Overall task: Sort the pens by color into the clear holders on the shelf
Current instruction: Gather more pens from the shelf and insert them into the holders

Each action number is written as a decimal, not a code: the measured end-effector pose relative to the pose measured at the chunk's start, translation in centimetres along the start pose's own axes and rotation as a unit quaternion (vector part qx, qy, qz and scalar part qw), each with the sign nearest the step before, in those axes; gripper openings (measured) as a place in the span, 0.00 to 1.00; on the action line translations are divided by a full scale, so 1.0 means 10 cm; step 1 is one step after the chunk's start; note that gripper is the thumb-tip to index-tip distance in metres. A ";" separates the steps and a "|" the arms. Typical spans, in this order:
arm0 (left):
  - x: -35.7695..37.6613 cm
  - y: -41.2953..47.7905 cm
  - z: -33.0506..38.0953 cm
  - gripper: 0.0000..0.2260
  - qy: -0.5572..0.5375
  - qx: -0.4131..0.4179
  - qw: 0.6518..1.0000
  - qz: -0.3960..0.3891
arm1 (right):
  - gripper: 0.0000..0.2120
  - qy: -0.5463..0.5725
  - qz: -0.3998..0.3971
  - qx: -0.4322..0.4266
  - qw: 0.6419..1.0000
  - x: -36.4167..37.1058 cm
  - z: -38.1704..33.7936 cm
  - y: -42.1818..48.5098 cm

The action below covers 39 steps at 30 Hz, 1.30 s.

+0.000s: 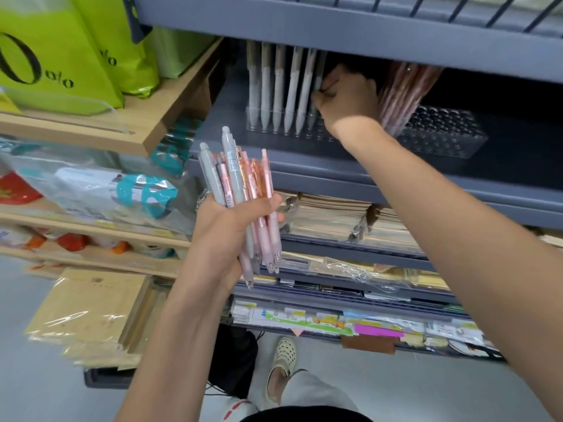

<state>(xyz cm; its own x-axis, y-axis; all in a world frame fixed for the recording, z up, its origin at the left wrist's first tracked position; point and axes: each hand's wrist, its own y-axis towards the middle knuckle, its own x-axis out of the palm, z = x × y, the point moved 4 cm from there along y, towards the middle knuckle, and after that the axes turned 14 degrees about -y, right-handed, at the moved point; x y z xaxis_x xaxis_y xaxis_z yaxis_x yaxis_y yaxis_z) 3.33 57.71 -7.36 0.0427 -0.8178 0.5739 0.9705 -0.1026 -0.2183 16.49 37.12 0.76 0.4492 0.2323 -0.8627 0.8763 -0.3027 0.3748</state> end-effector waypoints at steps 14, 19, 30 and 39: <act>0.06 0.01 0.10 0.22 0.043 0.011 0.996 -0.079 | 0.05 0.309 -0.161 -0.014 0.937 -0.30 0.02 -0.87; 0.17 0.10 0.02 0.16 0.057 0.009 0.991 -0.118 | 0.08 0.343 -0.238 -0.050 0.907 -0.24 -0.04 -1.10; 0.22 0.31 -0.11 0.16 0.016 -0.019 0.996 -0.083 | 0.08 0.527 -0.138 0.088 0.834 -0.32 0.29 -1.04; 0.51 0.28 -0.32 0.14 0.069 -0.011 0.994 -0.081 | 0.10 0.508 -0.087 0.150 0.844 -0.41 0.58 -1.32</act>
<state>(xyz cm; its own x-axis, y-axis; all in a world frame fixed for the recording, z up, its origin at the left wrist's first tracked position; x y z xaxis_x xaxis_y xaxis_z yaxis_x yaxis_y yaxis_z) 5.52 51.39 -7.58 -0.1484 -0.8588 0.4904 0.9564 -0.2509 -0.1498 2.04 34.82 -2.59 0.3696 0.9235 -0.1026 0.9292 -0.3676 0.0389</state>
